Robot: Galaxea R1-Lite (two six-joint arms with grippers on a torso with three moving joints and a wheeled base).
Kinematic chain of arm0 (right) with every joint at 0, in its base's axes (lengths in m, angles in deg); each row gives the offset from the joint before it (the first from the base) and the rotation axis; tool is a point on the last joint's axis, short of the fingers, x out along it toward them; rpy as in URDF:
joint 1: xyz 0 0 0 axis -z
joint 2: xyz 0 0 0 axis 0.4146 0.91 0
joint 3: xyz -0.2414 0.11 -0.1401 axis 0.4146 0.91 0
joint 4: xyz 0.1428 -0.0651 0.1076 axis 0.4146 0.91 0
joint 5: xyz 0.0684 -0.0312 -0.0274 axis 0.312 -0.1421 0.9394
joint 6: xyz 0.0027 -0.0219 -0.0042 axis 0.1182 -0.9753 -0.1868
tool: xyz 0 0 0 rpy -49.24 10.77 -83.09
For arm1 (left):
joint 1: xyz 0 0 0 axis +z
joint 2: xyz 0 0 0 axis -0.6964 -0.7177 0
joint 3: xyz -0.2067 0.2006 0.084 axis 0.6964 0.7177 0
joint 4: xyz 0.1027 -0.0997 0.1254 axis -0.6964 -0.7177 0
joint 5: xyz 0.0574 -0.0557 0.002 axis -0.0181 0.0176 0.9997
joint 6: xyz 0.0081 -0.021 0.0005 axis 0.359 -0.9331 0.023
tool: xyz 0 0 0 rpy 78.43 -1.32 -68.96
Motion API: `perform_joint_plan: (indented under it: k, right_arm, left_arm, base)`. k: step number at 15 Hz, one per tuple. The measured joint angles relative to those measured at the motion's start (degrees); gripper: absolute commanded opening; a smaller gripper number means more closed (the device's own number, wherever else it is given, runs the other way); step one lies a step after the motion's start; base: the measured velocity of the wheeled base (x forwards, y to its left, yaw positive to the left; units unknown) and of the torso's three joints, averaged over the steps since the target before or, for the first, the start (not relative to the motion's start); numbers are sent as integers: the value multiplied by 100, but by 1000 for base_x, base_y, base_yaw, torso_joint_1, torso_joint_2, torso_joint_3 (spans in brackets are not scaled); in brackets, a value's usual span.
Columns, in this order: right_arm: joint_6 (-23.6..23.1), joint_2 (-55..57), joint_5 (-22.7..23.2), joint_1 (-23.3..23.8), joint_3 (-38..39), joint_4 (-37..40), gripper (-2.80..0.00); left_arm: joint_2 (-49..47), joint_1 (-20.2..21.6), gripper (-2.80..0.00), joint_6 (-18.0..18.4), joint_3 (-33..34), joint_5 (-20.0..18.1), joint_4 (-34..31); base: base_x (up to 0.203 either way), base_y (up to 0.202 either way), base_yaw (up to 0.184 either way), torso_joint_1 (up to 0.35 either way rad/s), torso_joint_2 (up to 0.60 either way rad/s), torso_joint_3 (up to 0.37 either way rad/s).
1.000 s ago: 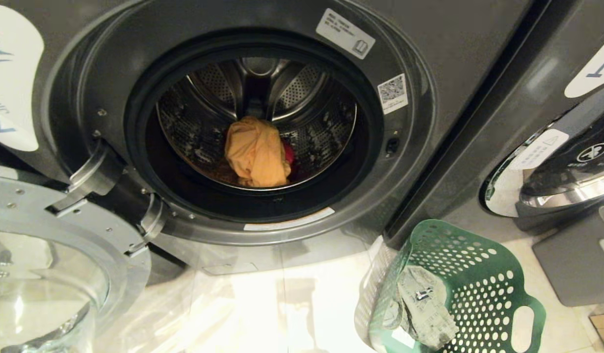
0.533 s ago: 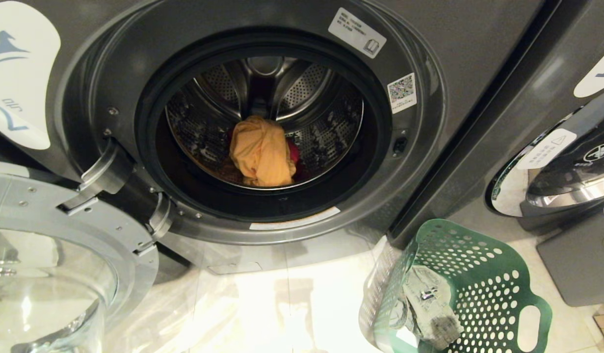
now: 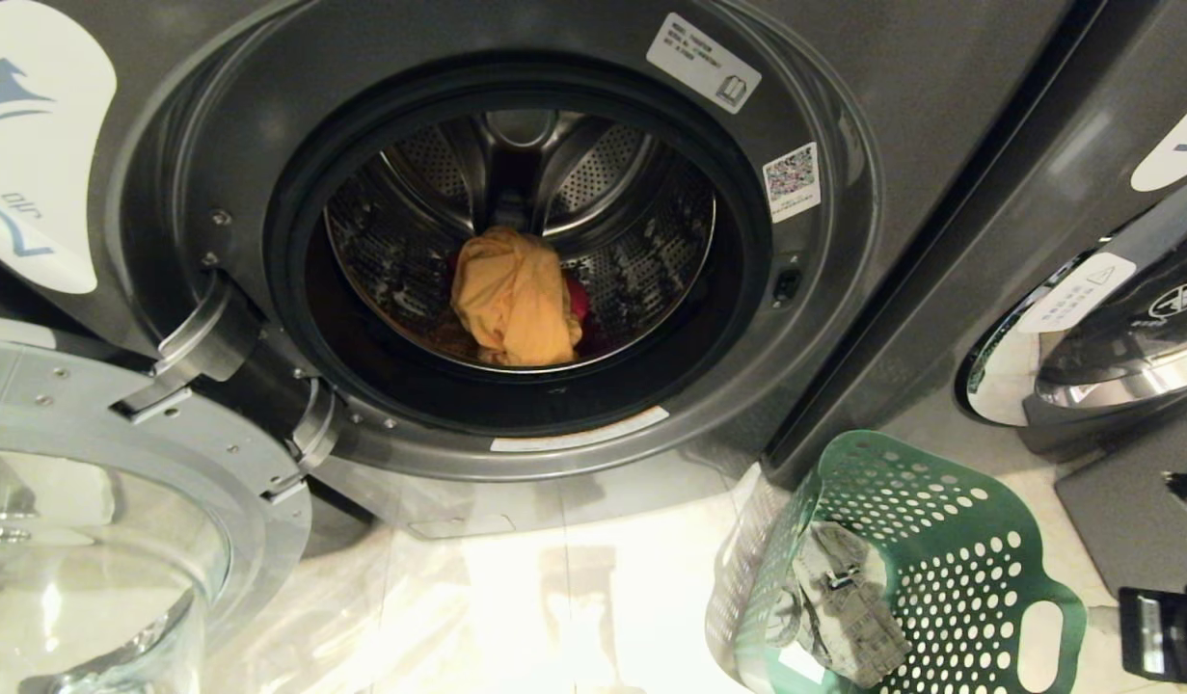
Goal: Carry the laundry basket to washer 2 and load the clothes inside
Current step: Place the clothes into the washing machine
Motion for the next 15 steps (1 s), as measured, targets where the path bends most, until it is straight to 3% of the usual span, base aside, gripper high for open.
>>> perform_joint_plan:
  k: [3,4,11,15]
  right_arm:
    - [-192,1710,-141,28,390,-1421,-280]
    - [-243,2229,-165,61,534,-1867,0]
    - [-585,4953,-71,315,702,-3891,0]
    - [-1455,6375,577,785,-131,-4858,0]
  left_arm:
    - [0,2,-280,0,0,0,0]
    - [0,2,-280,0,0,0,0]
    - [0,0,-280,0,0,1,0]
    - [0,2,-280,2,0,0,0]
  base:
    - [0,0,0,0,0,0]
    - [0,0,0,0,0,0]
    - [0,0,0,0,0,0]
    - [0,0,0,0,0,0]
